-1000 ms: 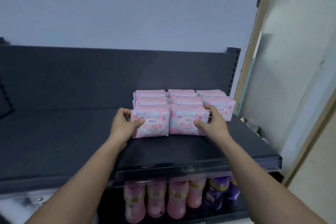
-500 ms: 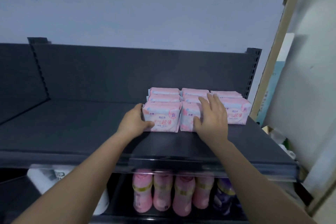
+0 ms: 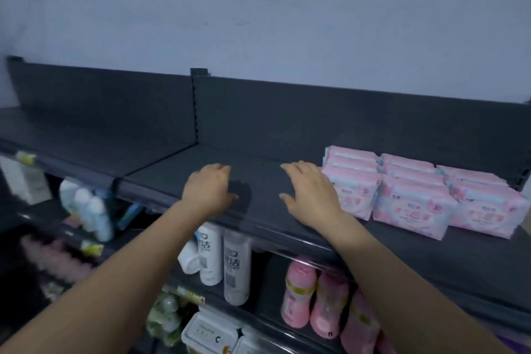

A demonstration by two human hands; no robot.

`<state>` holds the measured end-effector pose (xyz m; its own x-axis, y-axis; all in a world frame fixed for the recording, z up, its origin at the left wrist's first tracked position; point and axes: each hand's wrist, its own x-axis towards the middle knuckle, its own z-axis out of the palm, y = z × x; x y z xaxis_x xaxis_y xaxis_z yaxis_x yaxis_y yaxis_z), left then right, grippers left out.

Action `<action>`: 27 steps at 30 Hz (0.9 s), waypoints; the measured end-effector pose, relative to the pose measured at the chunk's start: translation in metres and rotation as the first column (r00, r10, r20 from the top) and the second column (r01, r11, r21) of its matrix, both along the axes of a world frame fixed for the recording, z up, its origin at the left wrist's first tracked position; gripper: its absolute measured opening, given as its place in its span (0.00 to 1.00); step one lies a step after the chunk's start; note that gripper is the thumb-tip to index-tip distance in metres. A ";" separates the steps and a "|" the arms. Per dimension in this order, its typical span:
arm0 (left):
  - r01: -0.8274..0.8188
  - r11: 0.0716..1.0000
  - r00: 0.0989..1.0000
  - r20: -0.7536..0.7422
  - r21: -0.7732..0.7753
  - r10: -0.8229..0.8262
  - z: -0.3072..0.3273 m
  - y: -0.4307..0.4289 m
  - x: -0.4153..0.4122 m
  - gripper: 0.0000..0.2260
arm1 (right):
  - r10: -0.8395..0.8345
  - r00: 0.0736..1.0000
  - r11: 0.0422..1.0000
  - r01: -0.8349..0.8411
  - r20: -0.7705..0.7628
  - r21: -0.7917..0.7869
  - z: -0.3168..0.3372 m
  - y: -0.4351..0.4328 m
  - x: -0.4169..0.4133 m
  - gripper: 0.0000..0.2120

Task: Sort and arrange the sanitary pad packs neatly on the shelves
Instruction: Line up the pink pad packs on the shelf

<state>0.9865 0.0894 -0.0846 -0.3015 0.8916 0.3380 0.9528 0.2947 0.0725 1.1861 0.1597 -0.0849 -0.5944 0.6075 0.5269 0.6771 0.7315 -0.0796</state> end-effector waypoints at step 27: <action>-0.638 0.754 0.768 -0.192 -0.153 0.611 -0.014 -0.357 -0.355 0.19 | 0.483 0.830 0.876 -0.463 0.279 -0.137 -0.017 -0.224 -0.460 0.26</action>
<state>0.6312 -0.2678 -0.0982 -0.7832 0.5697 0.2491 0.5474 0.8218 -0.1582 0.7264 -0.0642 -0.1018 -0.9382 0.2370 0.2522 0.2482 0.9686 0.0131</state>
